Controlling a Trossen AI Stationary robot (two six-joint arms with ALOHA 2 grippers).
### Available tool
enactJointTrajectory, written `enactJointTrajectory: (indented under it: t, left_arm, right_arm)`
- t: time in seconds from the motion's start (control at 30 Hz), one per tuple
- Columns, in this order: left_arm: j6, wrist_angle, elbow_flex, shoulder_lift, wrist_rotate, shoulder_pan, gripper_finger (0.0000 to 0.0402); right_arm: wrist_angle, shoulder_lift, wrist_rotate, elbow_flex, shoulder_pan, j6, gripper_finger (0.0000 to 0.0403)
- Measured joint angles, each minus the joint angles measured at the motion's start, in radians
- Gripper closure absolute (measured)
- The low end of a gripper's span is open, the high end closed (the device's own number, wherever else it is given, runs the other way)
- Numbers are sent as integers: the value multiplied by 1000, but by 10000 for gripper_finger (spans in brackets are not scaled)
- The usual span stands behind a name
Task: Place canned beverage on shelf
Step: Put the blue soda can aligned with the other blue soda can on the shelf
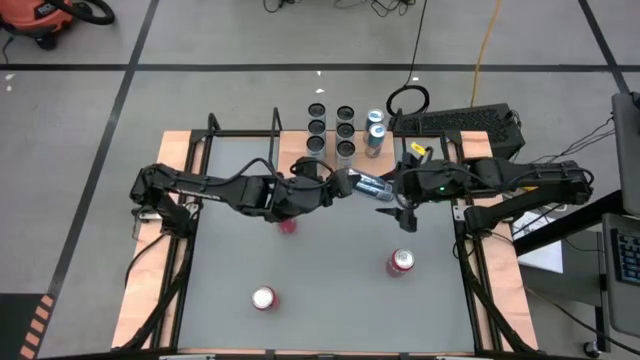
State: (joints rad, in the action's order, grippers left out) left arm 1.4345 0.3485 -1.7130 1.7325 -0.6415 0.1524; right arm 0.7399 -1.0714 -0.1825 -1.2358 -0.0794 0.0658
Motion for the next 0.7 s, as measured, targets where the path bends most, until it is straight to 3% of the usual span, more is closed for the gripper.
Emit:
enactJointTrajectory:
  t: [0.17,0.57,0.7]
  left_arm:
    - [0,5,2,0,-2,-2,185]
    - [-5,26,6,0,0,-2,184]
    - [-20,24,7,0,1,-3,178]
  right_arm:
    - [-64,-43,-1,0,2,0,80]
    - [-69,-68,-8,0,3,26,210]
    - [-70,-68,-11,0,3,23,219]
